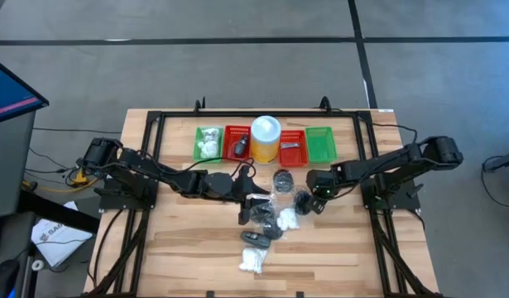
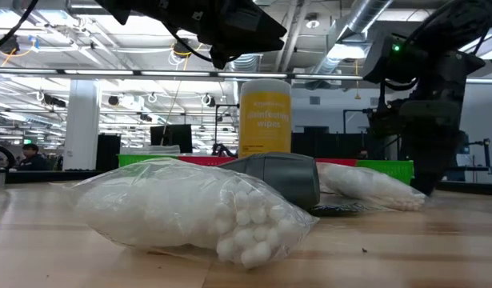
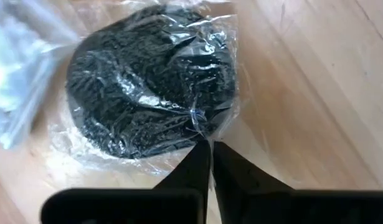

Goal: Pick & Place Travel size toiletries
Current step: Put the black hairbrush into the right green bin

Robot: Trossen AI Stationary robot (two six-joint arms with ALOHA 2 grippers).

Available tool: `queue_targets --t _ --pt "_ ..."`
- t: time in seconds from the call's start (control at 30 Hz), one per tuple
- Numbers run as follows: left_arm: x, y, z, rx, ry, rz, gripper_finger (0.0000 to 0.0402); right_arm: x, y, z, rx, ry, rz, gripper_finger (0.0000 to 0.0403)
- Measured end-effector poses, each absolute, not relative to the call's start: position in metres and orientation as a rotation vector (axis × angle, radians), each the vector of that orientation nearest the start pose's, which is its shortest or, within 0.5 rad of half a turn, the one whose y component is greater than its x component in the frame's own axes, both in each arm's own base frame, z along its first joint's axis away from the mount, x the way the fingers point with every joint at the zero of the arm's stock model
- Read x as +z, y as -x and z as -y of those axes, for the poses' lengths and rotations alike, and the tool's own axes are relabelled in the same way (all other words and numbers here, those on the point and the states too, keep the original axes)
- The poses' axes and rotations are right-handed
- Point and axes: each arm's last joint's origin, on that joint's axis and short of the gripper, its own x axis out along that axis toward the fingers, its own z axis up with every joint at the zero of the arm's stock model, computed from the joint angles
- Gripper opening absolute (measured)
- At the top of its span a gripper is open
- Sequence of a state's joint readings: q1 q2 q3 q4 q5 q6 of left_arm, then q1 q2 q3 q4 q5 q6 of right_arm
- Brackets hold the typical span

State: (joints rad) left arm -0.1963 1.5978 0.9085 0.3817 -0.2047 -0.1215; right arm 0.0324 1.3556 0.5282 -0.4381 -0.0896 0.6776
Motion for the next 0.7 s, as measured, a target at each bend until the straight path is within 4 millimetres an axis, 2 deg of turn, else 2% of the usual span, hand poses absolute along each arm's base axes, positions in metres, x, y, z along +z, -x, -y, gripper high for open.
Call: queue_targets --t 0.3,0.53,0.7 --pt "0.229 -0.340 0.062 0.027 0.059 -0.301 0.0103 0.137 -0.209 -0.009 -0.315 -0.616 -1.229 0.0001" --pt "0.228 -0.340 0.062 0.029 0.077 -0.301 0.0103 0.176 -0.227 -0.009 -0.285 -0.522 -1.243 0.0000" --pt "0.228 -0.340 0.062 0.029 0.076 -0.301 0.0103 0.208 -0.234 -0.007 -0.331 -0.416 -1.265 0.0000"
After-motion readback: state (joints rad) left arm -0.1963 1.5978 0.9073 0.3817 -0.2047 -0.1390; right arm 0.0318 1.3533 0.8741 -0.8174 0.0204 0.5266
